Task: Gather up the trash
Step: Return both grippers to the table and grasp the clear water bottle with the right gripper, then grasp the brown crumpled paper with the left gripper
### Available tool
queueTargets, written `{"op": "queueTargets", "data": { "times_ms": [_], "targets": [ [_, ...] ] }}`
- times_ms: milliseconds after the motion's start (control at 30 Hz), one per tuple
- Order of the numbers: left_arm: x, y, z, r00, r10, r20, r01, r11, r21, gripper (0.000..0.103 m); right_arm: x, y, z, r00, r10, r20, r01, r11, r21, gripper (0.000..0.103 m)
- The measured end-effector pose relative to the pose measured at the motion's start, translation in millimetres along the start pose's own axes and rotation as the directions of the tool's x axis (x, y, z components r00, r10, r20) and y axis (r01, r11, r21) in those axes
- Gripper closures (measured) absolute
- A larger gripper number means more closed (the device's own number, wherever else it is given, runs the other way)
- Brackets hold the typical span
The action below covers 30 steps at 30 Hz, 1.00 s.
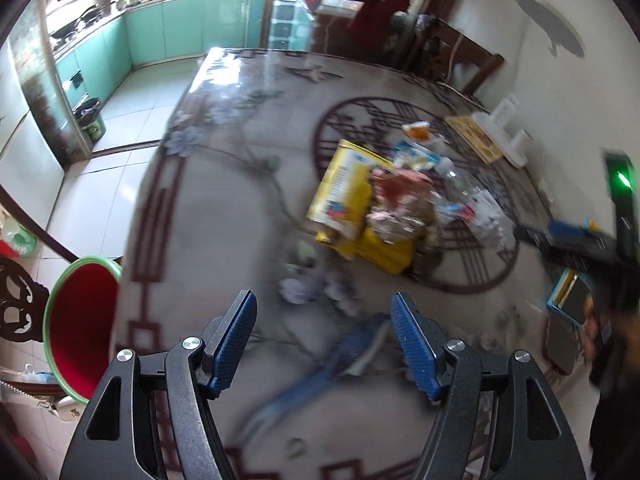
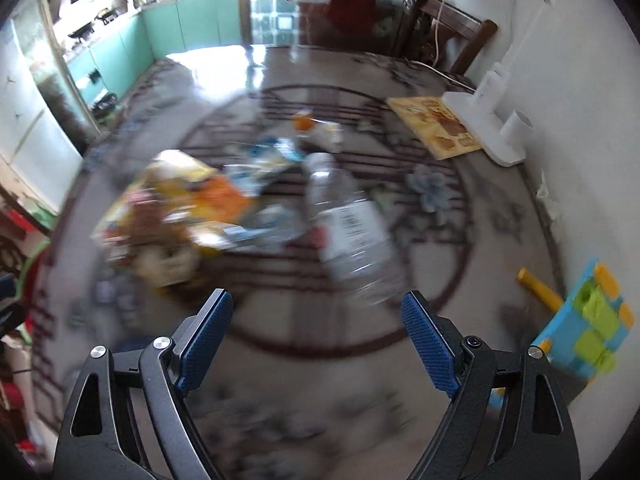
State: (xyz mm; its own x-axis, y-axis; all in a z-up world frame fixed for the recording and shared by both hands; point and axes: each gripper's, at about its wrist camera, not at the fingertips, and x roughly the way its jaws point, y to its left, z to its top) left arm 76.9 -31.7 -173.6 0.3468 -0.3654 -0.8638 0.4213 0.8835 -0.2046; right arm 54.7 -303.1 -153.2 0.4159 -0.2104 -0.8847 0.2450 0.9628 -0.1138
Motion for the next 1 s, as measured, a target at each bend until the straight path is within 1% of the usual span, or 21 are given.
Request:
{"op": "queueTargets", "data": {
  "times_ms": [100,200,267,333,400,467,500,567,600,667,767,800,900,1000],
  "targets": [
    [6,-25,-5,1.0,0.01,-0.016,-0.009,1.0,0.017,0.034,33,-15,18,0.999,-0.002,-0.054,0.001,0.999,-0.033,0.016],
    [11,-46,-9,0.999,0.02,-0.03,-0.019,0.999,0.034,0.034,79,-21,35,0.991,0.015,-0.136,-0.025,0.997,-0.074,0.016],
    [13,-57,-13,0.999,0.027,-0.035,-0.026,0.999,0.039,0.034,102,-26,40,0.985,0.019,-0.172,-0.034,0.996,-0.084,0.016],
    [15,-63,-15,0.999,0.032,-0.039,-0.03,0.999,0.039,0.034,121,-29,43,0.976,0.055,-0.209,-0.073,0.994,-0.081,0.016],
    [17,-66,-16,0.998,0.036,-0.042,-0.035,0.999,0.034,0.034,138,-31,44,0.962,0.108,-0.249,-0.127,0.99,-0.062,0.016],
    [19,-69,-15,0.998,0.044,-0.043,-0.043,0.999,0.03,0.034,146,-31,42,0.959,0.116,-0.26,-0.137,0.989,-0.062,0.02],
    [20,-70,-14,0.998,0.047,-0.042,-0.046,0.999,0.026,0.034,143,-30,43,0.964,0.125,-0.235,-0.146,0.987,-0.074,0.031],
    [24,-72,-10,0.998,0.046,-0.043,-0.045,0.999,0.017,0.034,135,-27,43,0.968,0.136,-0.211,-0.159,0.982,-0.1,0.049],
    [27,-72,-6,0.998,0.043,-0.043,-0.042,0.999,0.015,0.034,132,-26,42,0.969,0.135,-0.206,-0.16,0.981,-0.107,0.05],
    [32,-77,4,0.999,0.035,-0.04,-0.034,0.999,0.02,0.034,117,-29,37,0.975,0.151,-0.165,-0.17,0.98,-0.105,0.05],
    [39,-84,27,0.999,0.025,-0.019,-0.024,0.999,0.032,0.034,86,-47,24,0.966,0.235,-0.111,-0.238,0.971,-0.015,0.05],
    [42,-86,33,1.0,0.023,-0.013,-0.022,0.999,0.032,0.034,72,-54,16,0.963,0.257,-0.086,-0.257,0.966,0.016,0.05],
    [54,-90,60,1.0,0.026,0.008,-0.027,0.999,0.02,0.034,36,-69,-9,0.962,0.271,-0.024,-0.269,0.961,0.059,0.05],
    [71,-92,78,0.999,0.035,-0.001,-0.035,0.999,0.01,0.034,2,-71,-41,0.958,0.288,0.017,-0.288,0.954,0.083,0.05]
  ]
}}
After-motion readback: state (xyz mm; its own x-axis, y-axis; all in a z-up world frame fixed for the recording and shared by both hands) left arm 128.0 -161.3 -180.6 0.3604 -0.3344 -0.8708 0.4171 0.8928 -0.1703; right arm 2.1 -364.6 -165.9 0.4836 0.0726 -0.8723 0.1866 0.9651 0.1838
